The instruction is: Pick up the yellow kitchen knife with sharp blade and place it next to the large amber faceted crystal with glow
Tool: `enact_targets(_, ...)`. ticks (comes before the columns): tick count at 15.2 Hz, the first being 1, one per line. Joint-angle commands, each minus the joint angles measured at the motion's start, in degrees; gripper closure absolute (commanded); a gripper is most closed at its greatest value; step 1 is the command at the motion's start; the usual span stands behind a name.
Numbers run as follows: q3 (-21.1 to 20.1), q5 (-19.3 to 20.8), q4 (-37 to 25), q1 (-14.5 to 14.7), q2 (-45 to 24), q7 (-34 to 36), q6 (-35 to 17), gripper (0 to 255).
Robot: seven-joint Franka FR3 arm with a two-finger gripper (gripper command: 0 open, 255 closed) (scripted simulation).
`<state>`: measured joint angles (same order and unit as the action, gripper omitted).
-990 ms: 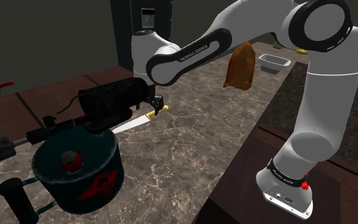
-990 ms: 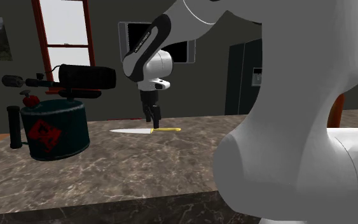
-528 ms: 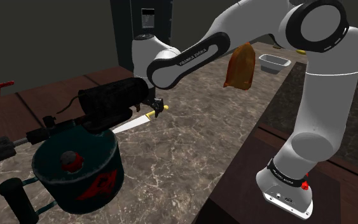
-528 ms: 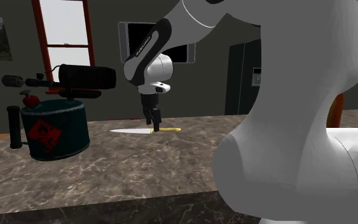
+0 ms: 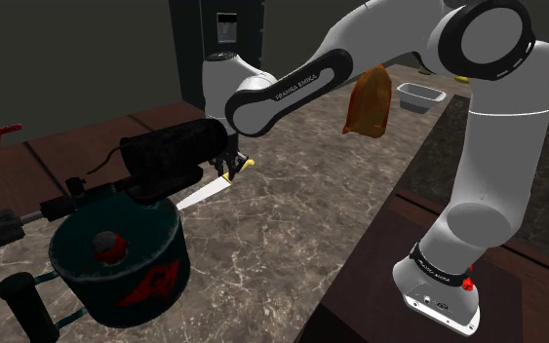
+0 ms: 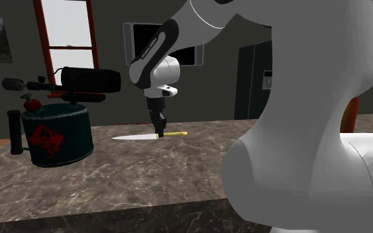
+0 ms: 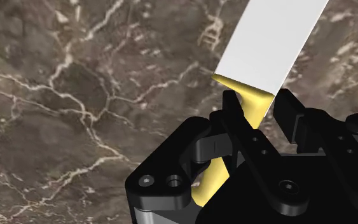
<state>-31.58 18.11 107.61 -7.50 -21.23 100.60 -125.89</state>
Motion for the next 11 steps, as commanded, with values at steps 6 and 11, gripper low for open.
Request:
enact_targets(6,-0.3,-0.7,-0.5,-0.2,0.8,-0.5,1.2,255)
enact_targets(11,-1.0,-2.2,-2.1,-0.6,2.7,-1.6,4.3,255)
